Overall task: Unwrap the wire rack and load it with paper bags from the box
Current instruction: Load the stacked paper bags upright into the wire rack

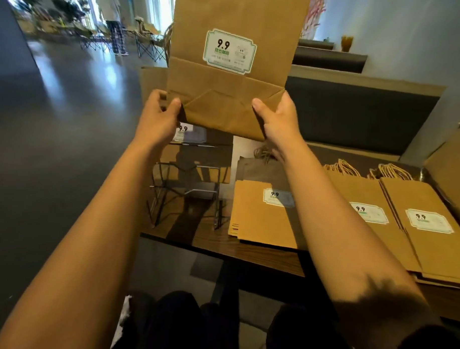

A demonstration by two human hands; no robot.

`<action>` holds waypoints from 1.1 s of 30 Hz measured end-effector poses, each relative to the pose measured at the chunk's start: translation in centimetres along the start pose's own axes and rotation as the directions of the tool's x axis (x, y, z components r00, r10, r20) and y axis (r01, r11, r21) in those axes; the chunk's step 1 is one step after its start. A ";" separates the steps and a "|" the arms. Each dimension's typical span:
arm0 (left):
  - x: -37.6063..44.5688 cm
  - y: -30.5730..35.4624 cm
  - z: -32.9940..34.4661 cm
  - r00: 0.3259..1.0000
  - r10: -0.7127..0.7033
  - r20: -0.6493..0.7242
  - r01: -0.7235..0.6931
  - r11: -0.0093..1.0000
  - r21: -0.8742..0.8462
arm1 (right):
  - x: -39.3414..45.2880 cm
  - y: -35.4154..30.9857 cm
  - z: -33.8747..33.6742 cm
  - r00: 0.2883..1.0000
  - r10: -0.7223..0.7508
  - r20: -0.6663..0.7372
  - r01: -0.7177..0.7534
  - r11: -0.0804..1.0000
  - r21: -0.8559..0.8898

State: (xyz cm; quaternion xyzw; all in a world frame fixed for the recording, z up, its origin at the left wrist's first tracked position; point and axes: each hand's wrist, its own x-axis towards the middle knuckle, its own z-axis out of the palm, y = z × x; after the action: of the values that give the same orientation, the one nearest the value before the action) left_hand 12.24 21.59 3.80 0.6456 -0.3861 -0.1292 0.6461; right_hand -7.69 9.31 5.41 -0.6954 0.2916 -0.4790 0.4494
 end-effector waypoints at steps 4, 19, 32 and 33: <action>1.6 -1.3 -1.7 0.999 0.009 -0.038 -0.009 1.000 0.015 | 1.2 -0.2 3.0 0.999 -0.018 0.048 0.021 0.997 -0.068; 3.2 -9.4 -4.7 0.995 -0.095 -0.016 0.097 0.989 0.110 | 1.2 5.3 7.1 0.982 0.021 0.187 0.035 0.956 -0.290; 2.1 -15.0 -6.0 0.954 -0.293 0.054 0.213 0.798 0.564 | -1.8 12.4 6.5 0.998 0.064 0.007 -0.051 0.850 -0.524; 2.0 -15.1 -6.0 0.950 -0.310 0.048 0.230 0.793 0.564 | -1.9 12.8 6.5 0.993 0.115 0.006 -0.098 0.871 -0.481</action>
State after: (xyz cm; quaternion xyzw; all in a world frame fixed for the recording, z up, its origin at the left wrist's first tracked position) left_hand 22.55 22.68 -8.86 0.8421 -0.3541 -0.1477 0.3791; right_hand -2.03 7.74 -7.82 -0.7761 0.4312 -0.3542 0.2938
